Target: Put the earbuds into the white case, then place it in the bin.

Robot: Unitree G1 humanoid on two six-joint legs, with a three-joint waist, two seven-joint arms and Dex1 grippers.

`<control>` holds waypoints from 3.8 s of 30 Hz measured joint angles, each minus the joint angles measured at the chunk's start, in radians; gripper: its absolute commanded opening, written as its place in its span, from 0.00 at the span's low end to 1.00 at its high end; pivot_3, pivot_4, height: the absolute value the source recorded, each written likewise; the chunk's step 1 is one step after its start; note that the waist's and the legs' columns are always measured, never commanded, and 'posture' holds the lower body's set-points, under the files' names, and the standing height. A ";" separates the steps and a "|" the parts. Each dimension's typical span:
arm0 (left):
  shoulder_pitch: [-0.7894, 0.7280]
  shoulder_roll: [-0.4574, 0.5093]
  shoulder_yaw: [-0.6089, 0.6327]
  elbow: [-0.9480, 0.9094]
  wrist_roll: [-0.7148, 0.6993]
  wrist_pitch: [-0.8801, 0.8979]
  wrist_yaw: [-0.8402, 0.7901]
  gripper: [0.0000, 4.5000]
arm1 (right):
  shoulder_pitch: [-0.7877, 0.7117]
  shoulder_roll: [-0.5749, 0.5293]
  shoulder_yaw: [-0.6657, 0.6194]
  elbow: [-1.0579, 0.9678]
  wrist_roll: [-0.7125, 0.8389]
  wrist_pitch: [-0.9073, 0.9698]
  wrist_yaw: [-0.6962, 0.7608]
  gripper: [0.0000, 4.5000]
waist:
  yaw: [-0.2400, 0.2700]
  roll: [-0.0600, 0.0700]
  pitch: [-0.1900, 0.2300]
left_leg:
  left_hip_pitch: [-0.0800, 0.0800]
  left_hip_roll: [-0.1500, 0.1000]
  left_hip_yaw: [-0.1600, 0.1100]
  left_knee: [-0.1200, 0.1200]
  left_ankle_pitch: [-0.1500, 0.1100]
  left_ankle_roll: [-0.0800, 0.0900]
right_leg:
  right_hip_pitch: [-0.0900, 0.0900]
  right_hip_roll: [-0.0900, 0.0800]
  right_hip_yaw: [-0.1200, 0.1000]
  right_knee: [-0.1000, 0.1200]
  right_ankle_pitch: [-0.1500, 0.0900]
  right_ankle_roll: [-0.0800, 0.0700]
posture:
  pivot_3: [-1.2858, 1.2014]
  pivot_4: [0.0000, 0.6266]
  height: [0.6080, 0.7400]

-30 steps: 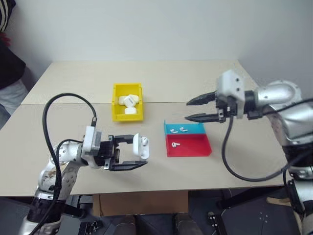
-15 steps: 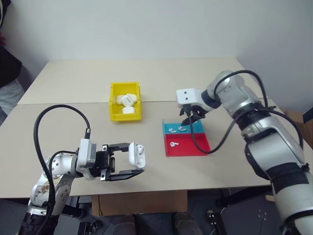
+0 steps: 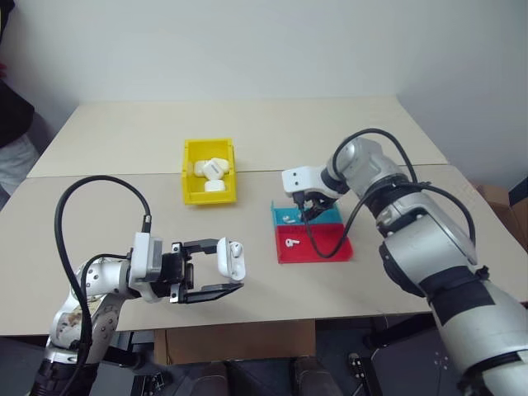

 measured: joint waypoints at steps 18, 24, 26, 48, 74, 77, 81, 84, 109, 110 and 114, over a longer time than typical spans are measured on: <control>0.035 -0.001 0.000 0.000 0.019 -0.039 0.023 0.62 | 0.000 0.026 -0.015 0.061 -0.059 0.004 -0.068 0.56 | -0.002 0.000 0.000 | 0.004 0.000 0.000 0.000 0.000 0.000 | 0.000 0.001 0.001 0.006 -0.002 -0.003 | 0.52 0.24 1.00; 0.044 -0.001 0.000 0.000 0.020 -0.041 0.029 0.62 | 0.001 0.037 -0.031 0.062 -0.061 0.004 -0.069 0.56 | -0.002 0.000 0.000 | 0.004 0.000 0.000 0.000 0.000 0.000 | 0.000 0.001 0.001 0.006 -0.002 -0.003 | 0.52 0.24 1.00; 0.045 -0.001 0.000 0.000 0.020 -0.041 0.029 0.62 | 0.001 0.039 -0.034 0.062 -0.062 0.004 -0.069 0.56 | -0.002 0.000 0.000 | 0.004 0.000 0.000 0.000 0.000 0.000 | 0.000 0.001 0.001 0.006 -0.002 -0.003 | 0.52 0.24 1.00; 0.058 0.012 0.000 -0.020 0.020 -0.039 0.052 0.62 | 0.021 0.040 -0.043 0.072 -0.089 0.006 -0.086 0.37 | -0.002 0.000 0.000 | 0.004 0.000 0.000 0.000 0.000 0.000 | 0.000 0.001 0.001 0.007 -0.002 -0.003 | 0.52 0.24 1.00; 0.024 0.012 0.000 -0.028 0.018 -0.020 0.087 0.62 | 0.023 0.026 -0.081 0.068 -0.080 0.004 -0.095 0.18 | -0.001 0.000 0.000 | 0.005 0.000 0.000 0.000 0.000 0.000 | 0.001 0.001 0.001 0.008 -0.003 -0.004 | 0.52 0.24 1.00; -0.018 0.004 -0.002 -0.028 0.013 0.002 0.101 0.62 | 0.006 -0.015 -0.163 0.033 -0.015 0.014 -0.076 0.18 | 0.000 0.000 0.001 | 0.004 0.000 0.000 0.000 0.000 0.000 | 0.000 0.001 0.001 0.007 -0.003 -0.003 | 0.52 0.24 1.00; -0.081 -0.019 -0.012 -0.026 -0.006 0.008 0.107 0.62 | -0.040 -0.108 -0.296 -0.145 0.109 0.116 -0.005 0.18 | 0.001 0.001 0.001 | 0.004 0.000 0.000 -0.001 0.000 0.000 | 0.001 0.001 0.001 0.007 -0.003 -0.003 | 0.52 0.24 1.00; -0.125 -0.035 -0.028 -0.024 -0.020 0.030 0.110 0.62 | 0.013 -0.187 -0.406 -0.418 0.224 0.324 0.046 0.18 | 0.005 0.001 0.001 | 0.004 0.000 -0.001 -0.001 0.000 0.000 | 0.001 0.001 0.001 0.007 -0.003 -0.003 | 0.52 0.24 1.00; -0.356 -0.127 -0.093 -0.004 -0.077 0.173 0.158 0.62 | 0.634 0.189 -1.178 -2.027 1.194 1.593 -0.393 0.18 | 0.024 0.001 0.000 | 0.006 -0.001 -0.001 0.001 0.000 0.000 | 0.002 0.001 0.002 0.008 -0.003 -0.002 | 0.52 0.24 1.00; -0.361 -0.129 -0.096 -0.004 -0.077 0.174 0.161 0.62 | 0.641 0.193 -1.169 -2.027 1.212 1.588 -0.407 0.18 | 0.023 0.001 0.000 | 0.006 -0.001 -0.001 0.001 0.000 0.000 | 0.003 0.002 0.002 0.008 -0.003 -0.002 | 0.52 0.24 1.00; -0.368 -0.131 -0.099 -0.004 -0.065 0.181 0.165 0.62 | 0.685 0.181 -1.136 -2.027 1.296 1.561 -0.468 0.18 | 0.022 0.001 0.000 | 0.006 -0.001 -0.001 0.001 0.000 0.000 | 0.003 0.002 0.002 0.008 -0.004 -0.002 | 0.52 0.24 1.00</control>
